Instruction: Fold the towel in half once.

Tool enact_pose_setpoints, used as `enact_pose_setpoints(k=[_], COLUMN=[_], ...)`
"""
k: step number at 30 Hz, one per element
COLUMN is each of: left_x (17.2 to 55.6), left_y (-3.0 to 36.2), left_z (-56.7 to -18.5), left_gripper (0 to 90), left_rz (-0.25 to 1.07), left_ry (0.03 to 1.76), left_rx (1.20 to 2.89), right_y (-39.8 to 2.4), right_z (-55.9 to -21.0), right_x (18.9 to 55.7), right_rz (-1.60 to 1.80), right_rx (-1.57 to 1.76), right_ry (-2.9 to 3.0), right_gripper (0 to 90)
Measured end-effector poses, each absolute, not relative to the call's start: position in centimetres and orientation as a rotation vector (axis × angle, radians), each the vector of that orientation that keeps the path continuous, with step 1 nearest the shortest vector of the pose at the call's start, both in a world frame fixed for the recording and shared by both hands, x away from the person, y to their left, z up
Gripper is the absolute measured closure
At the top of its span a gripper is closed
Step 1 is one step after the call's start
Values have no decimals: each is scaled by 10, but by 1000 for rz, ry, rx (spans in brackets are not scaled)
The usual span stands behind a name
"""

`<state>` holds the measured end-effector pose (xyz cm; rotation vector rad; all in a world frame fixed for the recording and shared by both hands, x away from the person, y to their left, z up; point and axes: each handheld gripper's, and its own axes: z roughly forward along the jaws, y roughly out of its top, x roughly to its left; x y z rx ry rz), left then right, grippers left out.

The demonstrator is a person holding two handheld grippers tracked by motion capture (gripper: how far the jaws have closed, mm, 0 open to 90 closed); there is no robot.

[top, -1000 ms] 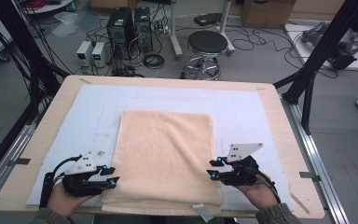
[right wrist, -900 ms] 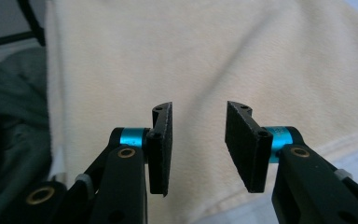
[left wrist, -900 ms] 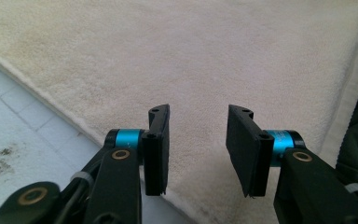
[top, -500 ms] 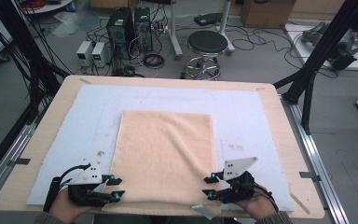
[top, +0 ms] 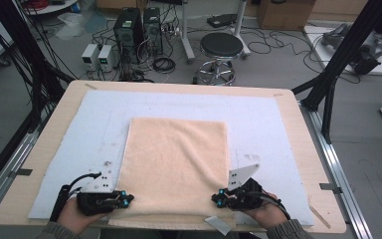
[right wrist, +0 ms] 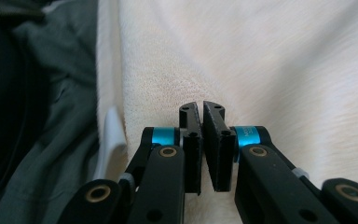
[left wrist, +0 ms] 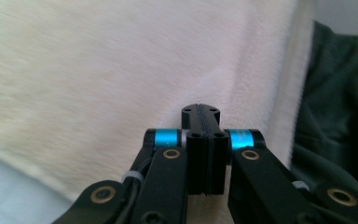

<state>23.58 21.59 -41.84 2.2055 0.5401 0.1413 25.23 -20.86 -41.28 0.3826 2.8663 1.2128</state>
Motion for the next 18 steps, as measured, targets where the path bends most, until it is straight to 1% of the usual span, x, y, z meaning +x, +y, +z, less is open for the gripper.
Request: enact_pose_setpoints(k=[4, 8, 10, 11, 12, 13, 14, 15, 18], left_x=[259, 278, 283, 283, 282, 280, 278, 275, 266], left_y=[208, 199, 199, 200, 201, 202, 204, 205, 210], left_z=[-416, -426, -429, -428, -427, -425, -424, -422, -417], left_gripper=[892, 891, 888, 877, 846, 801, 766, 751, 730], left_rz=[183, 198, 178, 180, 191, 196, 204, 216, 221], left_ry=[615, 661, 681, 681, 689, 687, 682, 680, 651], left_rx=[2176, 2217, 2203, 2194, 2188, 2185, 2177, 2174, 2163], right_y=[-211, -207, -208, -209, -210, -211, -213, -214, -216], right_z=[-406, -419, -423, -423, -422, -421, -418, -415, -409], right_x=[272, 289, 295, 296, 296, 295, 293, 290, 281], right_rz=[1223, 1115, 1132, 1144, 1153, 1166, 1183, 1202, 1257], right_rx=[472, 538, 592, 602, 607, 598, 578, 561, 511], right_ry=[2797, 2820, 2821, 2818, 2801, 2790, 2780, 2760, 2733], right_gripper=[860, 853, 821, 788, 743, 722, 716, 714, 714])
